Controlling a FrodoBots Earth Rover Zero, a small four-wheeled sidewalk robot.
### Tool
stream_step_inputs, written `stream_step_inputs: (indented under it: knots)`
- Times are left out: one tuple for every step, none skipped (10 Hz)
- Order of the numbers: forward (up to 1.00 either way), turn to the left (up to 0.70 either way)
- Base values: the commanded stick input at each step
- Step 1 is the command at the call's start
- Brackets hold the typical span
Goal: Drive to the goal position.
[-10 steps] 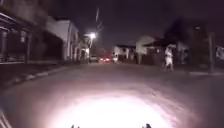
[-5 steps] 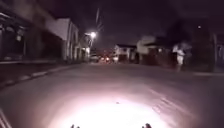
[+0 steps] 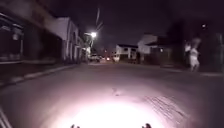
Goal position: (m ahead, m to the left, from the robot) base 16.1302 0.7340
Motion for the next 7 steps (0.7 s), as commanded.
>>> stream_step_inputs:
  knots:
    - [0.70,0.00]
    - [0.70,0.03]
    - [0.70,0.04]
    - [0.70,0.00]
    - [0.70,0.00]
    - [0.70,0.00]
    - [0.70,0.00]
